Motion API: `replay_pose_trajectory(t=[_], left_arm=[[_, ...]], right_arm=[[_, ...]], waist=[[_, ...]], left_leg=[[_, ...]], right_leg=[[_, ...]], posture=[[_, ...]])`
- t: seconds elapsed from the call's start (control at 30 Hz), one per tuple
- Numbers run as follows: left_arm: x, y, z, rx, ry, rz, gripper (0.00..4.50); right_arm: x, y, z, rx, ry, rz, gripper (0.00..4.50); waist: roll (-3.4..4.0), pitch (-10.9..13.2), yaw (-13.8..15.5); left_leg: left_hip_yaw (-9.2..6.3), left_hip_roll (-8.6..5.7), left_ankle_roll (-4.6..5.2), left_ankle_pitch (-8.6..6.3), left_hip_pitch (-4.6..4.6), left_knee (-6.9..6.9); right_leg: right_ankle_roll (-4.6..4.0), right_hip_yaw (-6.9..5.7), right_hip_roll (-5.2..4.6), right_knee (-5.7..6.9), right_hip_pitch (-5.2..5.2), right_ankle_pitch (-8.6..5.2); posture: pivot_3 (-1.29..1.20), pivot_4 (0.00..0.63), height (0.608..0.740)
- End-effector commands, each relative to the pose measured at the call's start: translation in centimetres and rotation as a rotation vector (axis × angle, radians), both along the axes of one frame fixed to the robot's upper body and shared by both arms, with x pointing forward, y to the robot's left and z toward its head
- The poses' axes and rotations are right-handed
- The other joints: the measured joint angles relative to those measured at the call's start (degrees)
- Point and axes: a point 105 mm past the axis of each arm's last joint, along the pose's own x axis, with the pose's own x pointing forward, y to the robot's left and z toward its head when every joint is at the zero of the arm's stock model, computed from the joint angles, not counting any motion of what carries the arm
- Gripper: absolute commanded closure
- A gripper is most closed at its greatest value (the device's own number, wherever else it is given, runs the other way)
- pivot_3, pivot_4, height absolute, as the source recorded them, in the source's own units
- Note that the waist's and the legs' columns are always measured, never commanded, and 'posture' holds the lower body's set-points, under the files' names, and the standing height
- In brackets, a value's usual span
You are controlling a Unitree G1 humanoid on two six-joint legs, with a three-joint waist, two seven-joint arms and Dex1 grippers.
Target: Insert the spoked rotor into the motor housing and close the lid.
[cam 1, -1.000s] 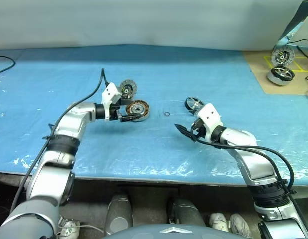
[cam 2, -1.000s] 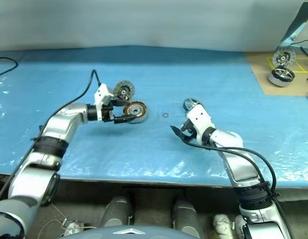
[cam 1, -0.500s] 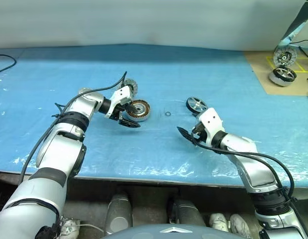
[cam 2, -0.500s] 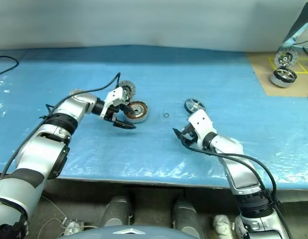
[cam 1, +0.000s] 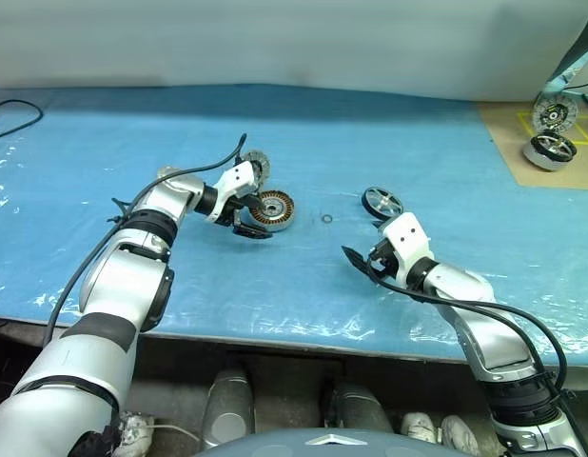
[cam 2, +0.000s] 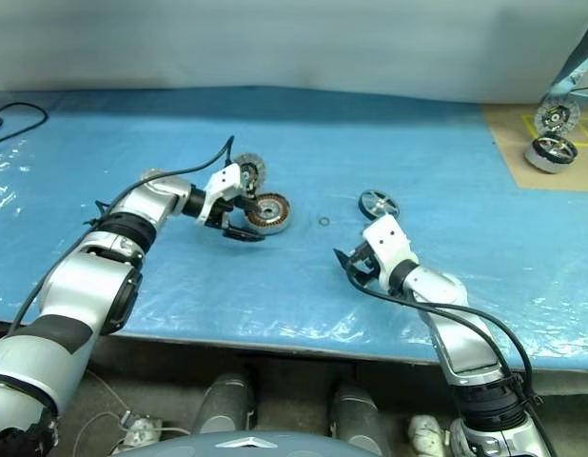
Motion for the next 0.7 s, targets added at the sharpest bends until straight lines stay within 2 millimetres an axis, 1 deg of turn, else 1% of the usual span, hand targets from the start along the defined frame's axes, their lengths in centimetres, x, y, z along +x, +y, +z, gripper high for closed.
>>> replay_pose_trajectory(t=[0.03, 0.13, 0.27, 0.33, 0.5, 0.6, 0.7], left_arm=[[0.3, -0.8, 2.1, -0.045, -0.047, -0.036, 0.02], [0.3, -0.7, 2.5, -0.054, -0.047, -0.036, 0.02], [0.1, -0.6, 2.3, -0.028, -0.045, -0.065, 0.02], [0.4, -0.8, 1.8, -0.004, -0.058, -0.041, 0.02], [0.3, -1.6, 0.4, 0.065, -0.088, -0.063, 0.02], [0.3, -2.0, 0.1, 0.072, -0.096, -0.060, 0.02], [0.3, -1.8, -0.8, 0.137, -0.120, -0.067, 0.02]], right_arm=[[-0.1, -0.2, 1.7, -0.007, -0.066, 0.000, 0.16], [-0.1, -0.3, 1.8, -0.006, -0.066, -0.002, 0.16], [0.0, -0.2, 1.7, -0.008, -0.066, -0.001, 0.16], [0.0, -0.2, 1.7, -0.007, -0.067, 0.000, 0.16], [0.0, -0.2, 1.8, -0.007, -0.070, -0.004, 0.16], [0.0, -0.4, 1.8, -0.010, -0.070, -0.012, 0.16], [-0.1, -0.6, 1.7, -0.010, -0.068, -0.021, 0.16]], waist=[[-0.02, 0.01, -0.02], [-0.05, 0.03, -0.08], [-0.07, 0.05, -0.17], [-0.10, 0.07, -0.16], [-0.13, 0.09, -0.14], [-0.14, 0.09, -0.13], [-0.14, 0.09, -0.06]], left_leg=[[0.00, -0.01, 0.00, 0.00, 0.00, 0.00], [0.00, 0.01, 0.01, 0.01, 0.00, -0.02], [0.00, 0.01, 0.01, 0.01, 0.00, -0.05], [0.00, 0.00, 0.01, 0.00, -0.01, -0.05], [-0.01, 0.00, 0.01, 0.00, -0.02, -0.05], [-0.03, 0.00, 0.01, 0.00, -0.03, -0.04], [-0.03, -0.01, 0.01, 0.00, -0.02, -0.05]], right_leg=[[0.00, 0.00, 0.00, 0.00, 0.00, 0.00], [0.00, -0.04, 0.01, -0.01, -0.01, 0.00], [0.00, -0.05, 0.01, -0.04, -0.02, 0.00], [0.00, -0.05, 0.01, -0.05, -0.02, 0.00], [0.00, -0.07, 0.00, -0.06, -0.01, 0.00], [0.00, -0.09, 0.00, -0.06, -0.01, 0.00], [0.00, -0.09, 0.00, -0.07, 0.00, 0.00]], posture=[[0.00, 0.150, 0.740], [0.00, 0.150, 0.740], [0.00, 0.150, 0.740], [0.00, 0.150, 0.740], [0.00, 0.150, 0.740], [0.00, 0.150, 0.740], [0.00, 0.150, 0.740]])
